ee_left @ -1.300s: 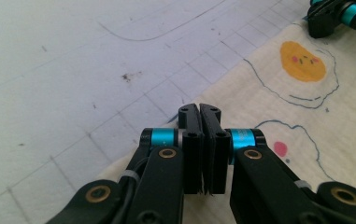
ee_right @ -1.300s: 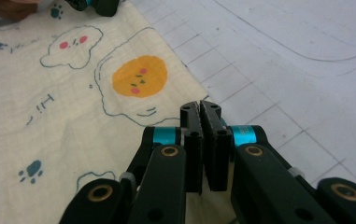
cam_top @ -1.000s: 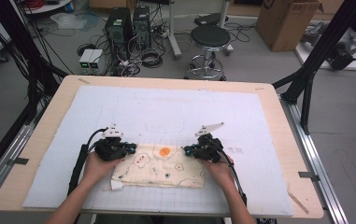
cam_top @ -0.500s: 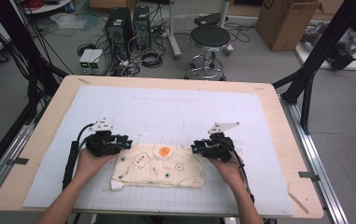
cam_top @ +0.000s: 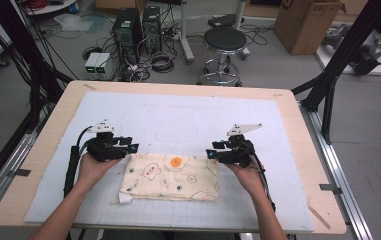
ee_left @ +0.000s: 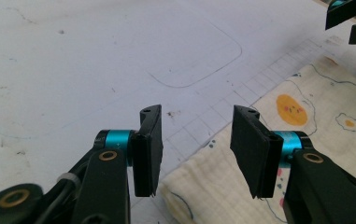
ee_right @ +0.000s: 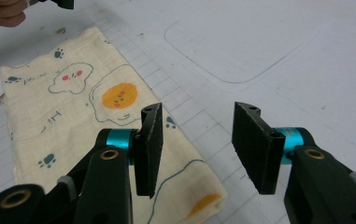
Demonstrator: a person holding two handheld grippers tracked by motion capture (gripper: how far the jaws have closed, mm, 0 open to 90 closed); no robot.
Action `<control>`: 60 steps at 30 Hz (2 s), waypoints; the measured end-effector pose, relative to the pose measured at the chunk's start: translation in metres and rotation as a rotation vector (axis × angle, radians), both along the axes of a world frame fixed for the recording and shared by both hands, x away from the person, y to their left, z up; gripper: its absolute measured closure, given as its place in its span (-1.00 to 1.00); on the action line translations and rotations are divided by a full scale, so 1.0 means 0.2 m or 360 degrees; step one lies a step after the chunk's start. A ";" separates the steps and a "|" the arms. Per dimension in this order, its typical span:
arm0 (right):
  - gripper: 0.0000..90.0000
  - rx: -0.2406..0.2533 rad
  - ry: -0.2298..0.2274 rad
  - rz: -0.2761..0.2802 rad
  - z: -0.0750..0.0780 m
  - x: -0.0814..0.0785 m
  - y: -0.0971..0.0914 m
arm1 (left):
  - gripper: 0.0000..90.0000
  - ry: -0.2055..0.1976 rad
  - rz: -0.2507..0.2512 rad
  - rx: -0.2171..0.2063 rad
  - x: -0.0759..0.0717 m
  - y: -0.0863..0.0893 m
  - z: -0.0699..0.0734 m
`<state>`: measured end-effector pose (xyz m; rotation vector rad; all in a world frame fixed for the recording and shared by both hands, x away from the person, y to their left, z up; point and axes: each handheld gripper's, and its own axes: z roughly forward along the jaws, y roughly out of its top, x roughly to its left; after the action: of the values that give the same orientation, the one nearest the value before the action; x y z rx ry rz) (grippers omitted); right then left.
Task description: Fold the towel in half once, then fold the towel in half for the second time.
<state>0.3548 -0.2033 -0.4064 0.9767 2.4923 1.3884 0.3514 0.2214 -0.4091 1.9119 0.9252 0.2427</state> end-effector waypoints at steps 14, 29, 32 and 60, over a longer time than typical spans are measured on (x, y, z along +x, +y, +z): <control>0.19 -0.0050 0.0053 -0.0019 -0.03 0.02 0.00 | 0.08 0.0035 0.0013 0.0080 0.02 -0.02 -0.04; 0.22 -0.0079 0.0161 -0.0054 -0.09 0.06 -0.02 | 0.22 0.0142 -0.0003 0.0139 0.07 -0.01 -0.12; 0.22 -0.0100 0.0196 -0.0037 -0.11 0.06 -0.01 | 0.24 0.0176 -0.0029 0.0174 0.07 -0.02 -0.13; 0.88 -0.0143 0.0242 0.0075 -0.13 0.05 -0.01 | 0.84 0.0123 0.0000 0.0153 0.05 -0.01 -0.13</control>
<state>0.3646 -0.2053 -0.4334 1.0487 2.6780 1.2453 0.3621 0.2195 -0.4354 2.0217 0.9800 0.2179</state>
